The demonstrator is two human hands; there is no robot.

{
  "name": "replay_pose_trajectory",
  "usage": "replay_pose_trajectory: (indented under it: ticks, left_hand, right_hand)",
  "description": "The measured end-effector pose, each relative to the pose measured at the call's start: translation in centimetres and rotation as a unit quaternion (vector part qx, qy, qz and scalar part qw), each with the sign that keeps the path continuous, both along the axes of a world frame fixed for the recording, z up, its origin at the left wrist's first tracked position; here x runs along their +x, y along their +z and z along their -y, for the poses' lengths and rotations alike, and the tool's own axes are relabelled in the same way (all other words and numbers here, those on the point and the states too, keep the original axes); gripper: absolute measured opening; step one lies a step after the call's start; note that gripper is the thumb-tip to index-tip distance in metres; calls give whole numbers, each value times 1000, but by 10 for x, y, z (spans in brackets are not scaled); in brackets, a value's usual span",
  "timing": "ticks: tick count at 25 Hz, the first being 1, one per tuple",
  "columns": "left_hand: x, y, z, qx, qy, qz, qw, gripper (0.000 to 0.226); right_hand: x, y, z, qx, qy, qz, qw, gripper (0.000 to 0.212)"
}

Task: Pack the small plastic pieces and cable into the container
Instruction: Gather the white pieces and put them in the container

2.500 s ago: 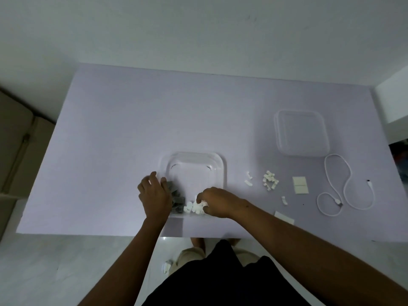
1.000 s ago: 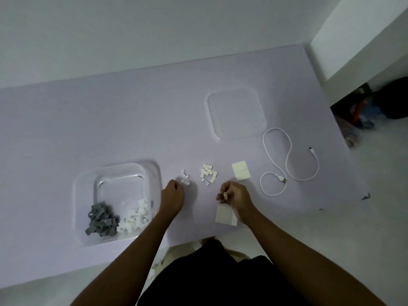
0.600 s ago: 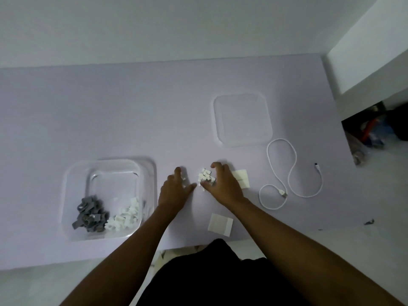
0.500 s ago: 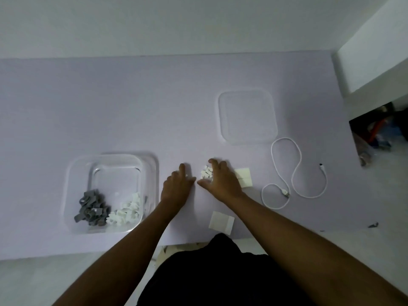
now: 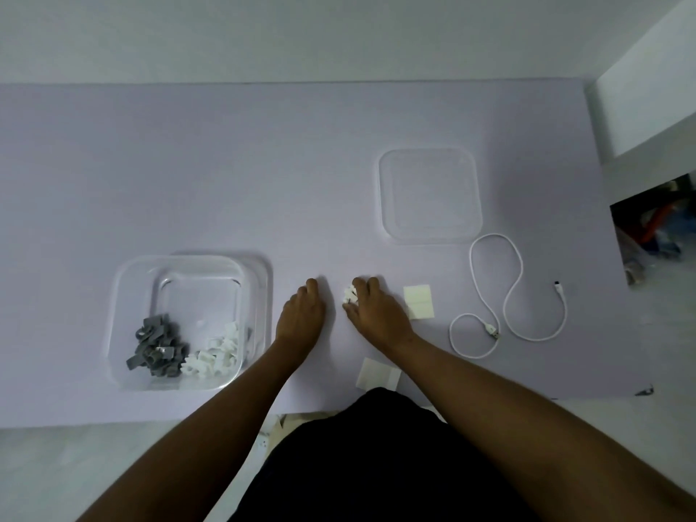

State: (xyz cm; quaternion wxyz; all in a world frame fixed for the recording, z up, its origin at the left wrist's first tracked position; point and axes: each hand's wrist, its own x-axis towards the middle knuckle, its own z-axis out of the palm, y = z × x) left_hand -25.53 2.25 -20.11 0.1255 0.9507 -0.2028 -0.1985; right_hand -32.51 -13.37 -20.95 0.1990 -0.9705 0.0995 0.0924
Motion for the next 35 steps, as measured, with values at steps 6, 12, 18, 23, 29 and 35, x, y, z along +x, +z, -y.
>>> replay_pose_trajectory:
  ticks: [6, 12, 18, 23, 29, 35]
  left_hand:
    - [7, 6, -1, -112, 119, -86, 983, 12]
    - [7, 15, -4, -290, 359, -262, 848, 24]
    - [8, 25, -16, -512, 484, -514, 489, 14]
    - [8, 24, -17, -585, 462, -568, 348, 6]
    - [7, 21, -19, -536, 455, -601, 380, 36]
    - [6, 23, -21, -416, 465, -573, 531, 36]
  right_hand:
    - [0, 3, -2, -8, 7, 7, 1000, 53]
    - [1, -1, -4, -48, 17, 27, 998, 50]
    - [5, -1, 1, -78, 18, 52, 995, 30]
    - [15, -3, 6, -119, 30, 65, 990, 18]
    - [16, -10, 10, -159, 137, 27, 977, 23]
    - [18, 2, 15, -227, 196, 121, 946, 6]
